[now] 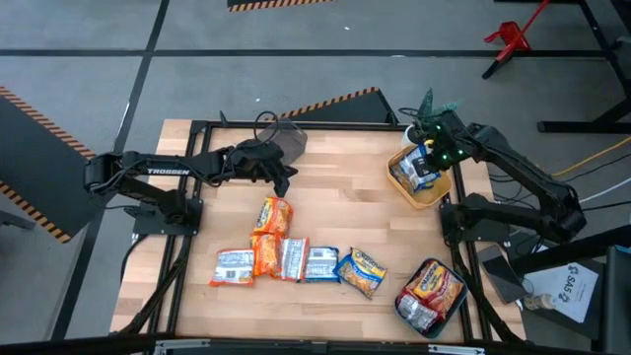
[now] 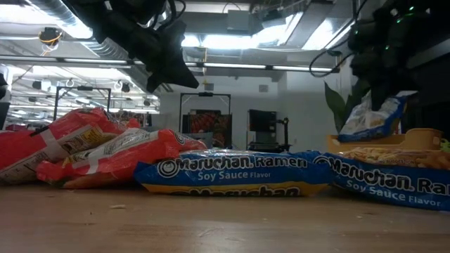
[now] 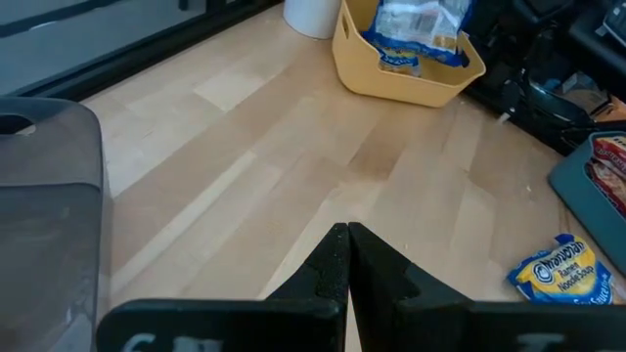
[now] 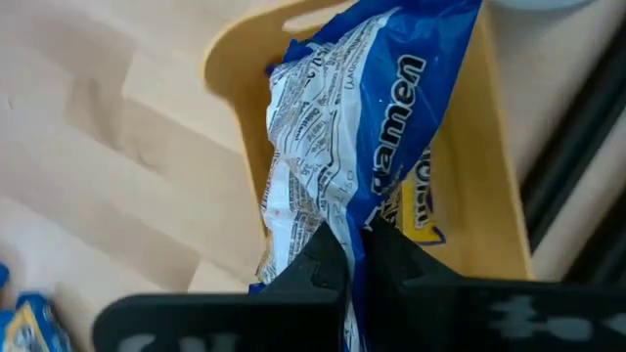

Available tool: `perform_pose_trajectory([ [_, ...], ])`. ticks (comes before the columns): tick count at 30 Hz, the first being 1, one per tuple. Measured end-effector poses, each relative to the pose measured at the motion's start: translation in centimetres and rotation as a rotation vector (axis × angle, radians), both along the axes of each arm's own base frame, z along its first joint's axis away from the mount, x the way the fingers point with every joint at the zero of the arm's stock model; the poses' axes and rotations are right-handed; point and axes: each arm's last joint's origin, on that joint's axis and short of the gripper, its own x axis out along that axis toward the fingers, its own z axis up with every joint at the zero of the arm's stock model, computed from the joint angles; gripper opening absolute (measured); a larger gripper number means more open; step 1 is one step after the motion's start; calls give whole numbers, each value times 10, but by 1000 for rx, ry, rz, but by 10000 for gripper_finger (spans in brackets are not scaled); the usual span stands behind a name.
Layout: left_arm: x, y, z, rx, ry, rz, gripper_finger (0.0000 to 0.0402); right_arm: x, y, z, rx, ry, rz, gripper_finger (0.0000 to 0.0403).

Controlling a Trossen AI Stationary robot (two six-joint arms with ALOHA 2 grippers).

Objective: Sort Maruchan noodles
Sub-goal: Put the blue noodle pack into the yellow bin

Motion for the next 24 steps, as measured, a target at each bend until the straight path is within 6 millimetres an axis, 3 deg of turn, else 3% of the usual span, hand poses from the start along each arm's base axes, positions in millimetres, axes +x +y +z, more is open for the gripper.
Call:
perform_pose_trajectory([
  [15, 0, 1, 0, 27, 9, 44, 0, 11, -17, -15, 23, 54, 83, 7],
  [24, -1, 3, 0, 42, 14, 74, 0, 11, -18, -15, 14, 47, 86, 109],
])
